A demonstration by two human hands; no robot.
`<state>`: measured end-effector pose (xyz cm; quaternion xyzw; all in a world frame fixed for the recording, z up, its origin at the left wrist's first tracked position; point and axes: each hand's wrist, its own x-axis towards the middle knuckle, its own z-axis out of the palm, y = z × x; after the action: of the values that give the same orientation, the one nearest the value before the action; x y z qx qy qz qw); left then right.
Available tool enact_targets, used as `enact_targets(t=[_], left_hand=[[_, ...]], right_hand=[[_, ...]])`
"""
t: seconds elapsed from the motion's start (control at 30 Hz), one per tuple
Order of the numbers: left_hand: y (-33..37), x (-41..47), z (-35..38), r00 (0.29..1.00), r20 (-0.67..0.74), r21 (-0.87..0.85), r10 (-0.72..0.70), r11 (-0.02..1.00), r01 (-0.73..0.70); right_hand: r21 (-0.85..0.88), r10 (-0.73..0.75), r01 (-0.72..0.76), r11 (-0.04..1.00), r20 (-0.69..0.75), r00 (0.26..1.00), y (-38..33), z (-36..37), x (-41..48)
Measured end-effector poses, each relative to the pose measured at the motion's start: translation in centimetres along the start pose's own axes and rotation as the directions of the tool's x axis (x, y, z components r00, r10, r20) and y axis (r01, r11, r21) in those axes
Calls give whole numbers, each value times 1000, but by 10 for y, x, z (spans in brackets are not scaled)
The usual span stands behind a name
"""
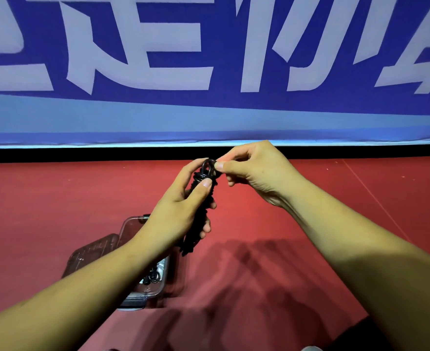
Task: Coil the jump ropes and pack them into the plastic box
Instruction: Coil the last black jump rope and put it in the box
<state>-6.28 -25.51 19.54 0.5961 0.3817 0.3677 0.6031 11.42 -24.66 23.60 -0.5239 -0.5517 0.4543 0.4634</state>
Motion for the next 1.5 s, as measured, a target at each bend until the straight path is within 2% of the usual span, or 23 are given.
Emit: enact_targets(t=[0.2,0.43,0.63,0.73,0.83,0.97,1.07,1.2,1.27,1.37,1.5], left_hand=[[-1,0,1,999,37,94,-18,995,15],[-4,5,-5,998,65,189,27,981,-39],[-12,7,-11,992,99,367,83,923,-114],[-12,7,-9,993,94,361,76,927,-106],[-5,8,-9,993,92,280,78,955,-101],[4,8,-15,989,123,244,88,963,-116],[6,7,-15,991,109,236,80,966,-105],[9,10,-19,998,68,220,-14,976,-1],[12,11,-25,993,97,244,-65,969,39],[16,12,-33,981,150,322,-126,944,72],[19,12,-51,974,205,484,-100,875,-12]], right_hand=[[-85,75,-71,994,44,996,-1,-10,-1],[-13,163,-162,987,51,985,3,-13,3],[-200,155,-152,968,2,988,2,-9,2],[-197,145,-148,969,-30,989,7,-5,2],[-127,57,-63,990,-52,997,13,-1,3],[-78,-57,60,995,49,997,14,4,3],[-55,-76,76,996,4,997,15,7,4],[-13,-61,61,998,-51,997,18,11,4],[27,-38,39,999,-35,999,21,14,4],[127,80,-81,989,14,997,26,18,5],[190,231,-262,946,171,958,26,22,7]])
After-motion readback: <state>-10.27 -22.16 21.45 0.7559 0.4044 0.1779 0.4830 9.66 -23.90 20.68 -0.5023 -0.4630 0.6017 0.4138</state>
